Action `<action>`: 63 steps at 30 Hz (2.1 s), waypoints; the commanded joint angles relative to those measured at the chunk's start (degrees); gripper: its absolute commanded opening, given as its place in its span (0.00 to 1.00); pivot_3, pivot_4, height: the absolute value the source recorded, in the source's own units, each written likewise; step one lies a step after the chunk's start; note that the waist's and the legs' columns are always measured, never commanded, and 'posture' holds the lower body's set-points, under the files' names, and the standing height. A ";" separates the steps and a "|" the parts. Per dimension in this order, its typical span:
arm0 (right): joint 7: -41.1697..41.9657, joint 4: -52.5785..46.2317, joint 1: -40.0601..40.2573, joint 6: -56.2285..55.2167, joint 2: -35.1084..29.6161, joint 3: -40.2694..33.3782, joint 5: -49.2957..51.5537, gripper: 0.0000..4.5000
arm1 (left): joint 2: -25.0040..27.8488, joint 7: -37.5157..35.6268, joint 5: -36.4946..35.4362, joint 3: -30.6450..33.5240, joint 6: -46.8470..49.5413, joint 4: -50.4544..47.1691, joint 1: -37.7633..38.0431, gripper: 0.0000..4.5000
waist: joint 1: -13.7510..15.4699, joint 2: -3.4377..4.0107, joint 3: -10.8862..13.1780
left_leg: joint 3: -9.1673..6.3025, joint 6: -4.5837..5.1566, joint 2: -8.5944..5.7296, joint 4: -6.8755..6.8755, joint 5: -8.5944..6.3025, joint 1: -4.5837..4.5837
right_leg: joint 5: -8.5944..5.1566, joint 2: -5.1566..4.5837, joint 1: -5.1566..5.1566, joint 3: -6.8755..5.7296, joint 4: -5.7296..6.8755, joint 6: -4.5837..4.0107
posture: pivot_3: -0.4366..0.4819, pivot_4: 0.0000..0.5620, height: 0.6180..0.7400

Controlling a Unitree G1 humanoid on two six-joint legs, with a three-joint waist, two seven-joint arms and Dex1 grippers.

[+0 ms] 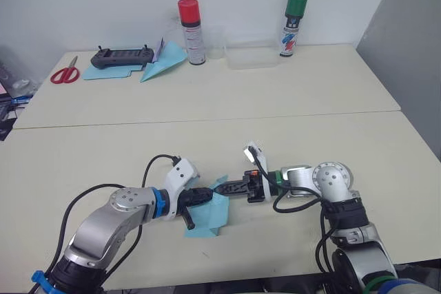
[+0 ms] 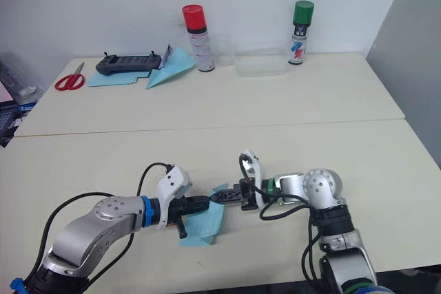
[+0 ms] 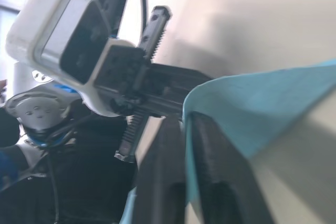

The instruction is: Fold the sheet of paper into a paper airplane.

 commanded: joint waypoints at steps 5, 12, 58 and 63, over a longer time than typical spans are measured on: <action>2.42 1.83 -3.40 1.11 2.95 -3.03 1.16 0.61 | 1.22 0.58 1.61 -0.72 1.66 2.90 2.24 0.00 | 0.00 0.00 0.00 | 0.00 0.00 0.00 0.00 0.00 0.02 | 0.00 0.00 0.01 0.00 0.02 0.00 | 0.48 0.27 1.00; 3.03 0.88 -2.39 0.87 1.90 -1.09 -1.80 0.61 | 1.62 0.61 2.05 -0.50 1.02 3.31 2.76 0.00 | -0.02 0.00 0.00 | 0.00 0.00 0.00 0.00 0.00 0.08 | 0.00 0.00 0.01 0.00 0.09 -0.01 | 0.48 0.27 1.00; 19.37 -0.11 -2.19 -20.34 -3.97 15.28 -23.94 0.01 | 2.80 -5.64 1.40 -1.67 -1.54 6.14 -5.05 0.00 | 1.54 -0.10 0.15 | 0.03 -0.05 0.76 0.10 0.00 0.52 | -0.21 0.86 0.02 0.07 0.76 -0.75 | 0.48 0.27 1.00; 19.16 -0.84 -2.11 -18.89 -3.71 13.91 -23.28 0.01 | 2.90 -7.71 1.21 -2.52 -2.04 6.86 -6.06 0.00 | 1.67 -0.07 0.17 | 0.02 -0.05 0.76 0.07 -0.01 0.45 | -0.20 0.86 -0.01 0.04 0.73 -0.71 | 0.48 0.27 1.00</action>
